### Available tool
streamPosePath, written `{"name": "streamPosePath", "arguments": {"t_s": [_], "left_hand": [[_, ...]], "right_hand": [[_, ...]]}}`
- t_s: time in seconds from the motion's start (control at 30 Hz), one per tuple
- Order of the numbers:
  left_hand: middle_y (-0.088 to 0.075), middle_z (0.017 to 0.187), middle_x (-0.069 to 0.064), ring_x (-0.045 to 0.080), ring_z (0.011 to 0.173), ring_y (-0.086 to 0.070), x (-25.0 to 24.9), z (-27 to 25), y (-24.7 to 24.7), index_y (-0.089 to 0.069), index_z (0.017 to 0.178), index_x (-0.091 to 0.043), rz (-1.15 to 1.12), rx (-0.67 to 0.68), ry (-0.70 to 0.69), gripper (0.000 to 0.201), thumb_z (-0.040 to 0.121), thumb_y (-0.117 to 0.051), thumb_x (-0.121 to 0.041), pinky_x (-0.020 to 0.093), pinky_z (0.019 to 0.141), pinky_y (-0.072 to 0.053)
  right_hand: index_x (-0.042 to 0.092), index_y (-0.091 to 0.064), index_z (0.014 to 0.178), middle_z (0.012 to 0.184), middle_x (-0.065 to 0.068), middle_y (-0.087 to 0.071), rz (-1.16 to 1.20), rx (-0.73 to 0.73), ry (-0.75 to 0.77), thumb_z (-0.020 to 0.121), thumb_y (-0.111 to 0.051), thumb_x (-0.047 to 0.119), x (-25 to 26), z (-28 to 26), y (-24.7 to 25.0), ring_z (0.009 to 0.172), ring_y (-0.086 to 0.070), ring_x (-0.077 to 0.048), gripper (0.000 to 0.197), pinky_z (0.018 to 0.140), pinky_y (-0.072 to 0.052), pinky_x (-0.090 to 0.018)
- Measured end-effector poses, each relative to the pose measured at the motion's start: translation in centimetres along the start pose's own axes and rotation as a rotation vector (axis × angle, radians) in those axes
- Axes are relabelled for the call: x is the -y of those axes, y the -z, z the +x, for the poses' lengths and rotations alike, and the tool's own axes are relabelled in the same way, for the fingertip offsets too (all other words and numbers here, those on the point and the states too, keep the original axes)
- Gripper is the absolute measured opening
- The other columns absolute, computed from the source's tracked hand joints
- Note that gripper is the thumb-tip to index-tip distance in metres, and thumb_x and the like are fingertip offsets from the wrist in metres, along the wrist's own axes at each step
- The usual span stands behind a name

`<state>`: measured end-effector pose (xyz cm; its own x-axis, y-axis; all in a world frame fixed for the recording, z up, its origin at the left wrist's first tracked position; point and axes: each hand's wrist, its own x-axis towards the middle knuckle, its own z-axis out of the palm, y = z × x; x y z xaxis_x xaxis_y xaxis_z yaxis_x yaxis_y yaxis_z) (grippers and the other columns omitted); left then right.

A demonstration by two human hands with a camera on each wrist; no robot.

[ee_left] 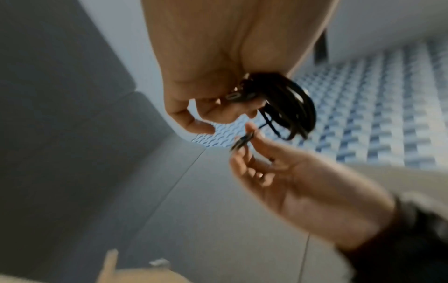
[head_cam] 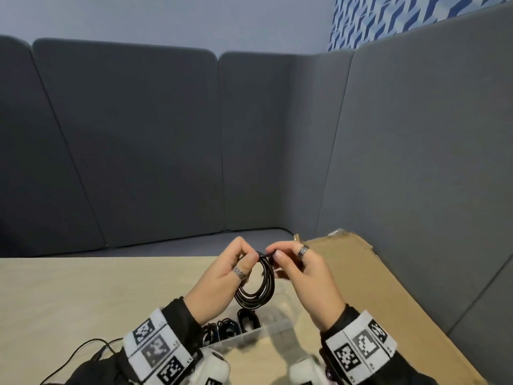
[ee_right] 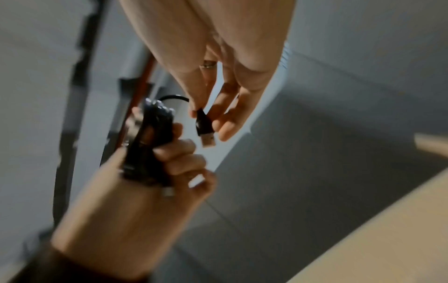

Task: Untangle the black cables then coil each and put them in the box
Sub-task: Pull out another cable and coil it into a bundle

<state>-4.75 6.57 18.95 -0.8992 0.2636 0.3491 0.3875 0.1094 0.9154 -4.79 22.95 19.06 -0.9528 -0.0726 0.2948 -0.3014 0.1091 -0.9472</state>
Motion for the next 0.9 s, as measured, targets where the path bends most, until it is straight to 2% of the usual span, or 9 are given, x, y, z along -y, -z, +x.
{"name": "streamPosePath", "arguments": {"t_s": [0.1,0.23,0.37,0.53,0.6,0.63,0.73,0.83,0.9], "left_hand": [[-0.043,0.061,-0.012,0.003,0.057,-0.039,0.8,-0.1,-0.3,-0.041,0.082,-0.022,0.235,-0.091,-0.075,0.036,0.087,-0.036,-0.057,0.018,0.057,-0.034],[-0.042,0.064,-0.01,0.002,0.057,-0.043,1.0,0.0,-1.1,-0.037,0.085,-0.019,0.299,-0.12,-0.08,0.035,0.09,-0.03,-0.053,0.018,0.056,-0.036],[-0.041,0.063,-0.009,0.001,0.053,-0.045,1.1,0.3,-1.1,-0.036,0.086,-0.019,0.257,-0.106,-0.02,0.032,0.092,-0.029,-0.05,0.015,0.054,-0.036],[-0.044,0.061,-0.014,0.001,0.057,-0.04,1.1,0.6,-1.1,-0.039,0.083,-0.02,0.148,-0.107,0.026,0.035,0.091,-0.031,-0.053,0.023,0.06,-0.038],[-0.049,0.067,-0.014,0.005,0.064,-0.045,0.9,0.7,-1.3,-0.041,0.081,-0.019,-0.044,-0.078,0.113,0.032,0.091,-0.039,-0.05,0.037,0.066,-0.047],[-0.053,0.074,-0.004,0.011,0.069,-0.05,0.8,0.7,-1.3,-0.041,0.083,-0.018,-0.164,-0.034,0.186,0.031,0.089,-0.047,-0.047,0.049,0.07,-0.051],[-0.054,0.105,0.026,0.023,0.079,-0.06,0.8,0.4,-1.0,-0.037,0.093,-0.015,-0.358,0.123,0.321,0.047,0.069,-0.077,-0.02,0.052,0.072,-0.056],[-0.054,0.101,0.02,0.027,0.079,-0.064,1.0,0.1,-0.8,-0.037,0.098,-0.016,-0.501,0.188,0.366,0.06,0.058,-0.079,0.001,0.045,0.067,-0.056],[-0.051,0.097,0.019,0.03,0.071,-0.065,1.4,-0.1,-0.9,-0.041,0.106,-0.016,-0.554,0.186,0.399,0.064,0.06,-0.073,0.014,0.043,0.063,-0.057]], "right_hand": [[0.004,-0.062,0.094,0.08,-0.007,-0.068,0.521,0.068,-0.339,0.094,-0.048,0.005,0.7,-0.4,-1.1,0.067,-0.064,-0.011,0.015,0.061,-0.055,-0.023],[-0.004,-0.059,0.102,0.083,-0.016,-0.066,0.727,0.098,-0.462,0.096,-0.043,0.007,1.3,-0.5,-1.5,0.063,-0.062,-0.019,0.02,0.061,-0.057,-0.03],[-0.007,-0.057,0.108,0.089,-0.018,-0.065,0.609,0.174,-0.395,0.094,-0.05,0.021,1.2,-0.9,-1.3,0.078,-0.063,-0.024,0.031,0.082,-0.054,-0.041],[0.01,-0.061,0.104,0.092,-0.011,-0.071,0.259,0.176,-0.233,0.081,-0.07,0.011,0.5,-0.7,-0.7,0.086,-0.066,-0.016,0.024,0.082,-0.051,-0.026],[0.015,-0.066,0.102,0.097,-0.01,-0.072,0.167,0.177,-0.171,0.083,-0.068,0.013,0.2,-0.6,-0.3,0.093,-0.065,-0.018,0.019,0.086,-0.05,-0.027],[0.015,-0.067,0.101,0.1,-0.01,-0.072,0.153,0.188,-0.157,0.085,-0.066,0.013,0.2,-0.6,-0.2,0.097,-0.065,-0.019,0.017,0.089,-0.05,-0.029],[0.021,-0.07,0.102,0.101,-0.004,-0.071,0.127,0.237,-0.145,0.087,-0.062,0.025,-0.2,-0.9,-0.3,0.102,-0.063,-0.015,0.017,0.094,-0.048,-0.031],[0.037,-0.07,0.097,0.103,0.003,-0.056,-0.05,0.283,-0.129,0.082,-0.056,0.049,-0.7,-1.1,-0.4,0.11,-0.052,-0.015,0.024,0.097,-0.043,-0.029],[0.038,-0.069,0.091,0.096,0.005,-0.044,-0.106,0.329,-0.143,0.086,-0.052,0.048,-0.6,-1.1,-0.3,0.107,-0.044,-0.012,0.02,0.092,-0.042,-0.023]]}}
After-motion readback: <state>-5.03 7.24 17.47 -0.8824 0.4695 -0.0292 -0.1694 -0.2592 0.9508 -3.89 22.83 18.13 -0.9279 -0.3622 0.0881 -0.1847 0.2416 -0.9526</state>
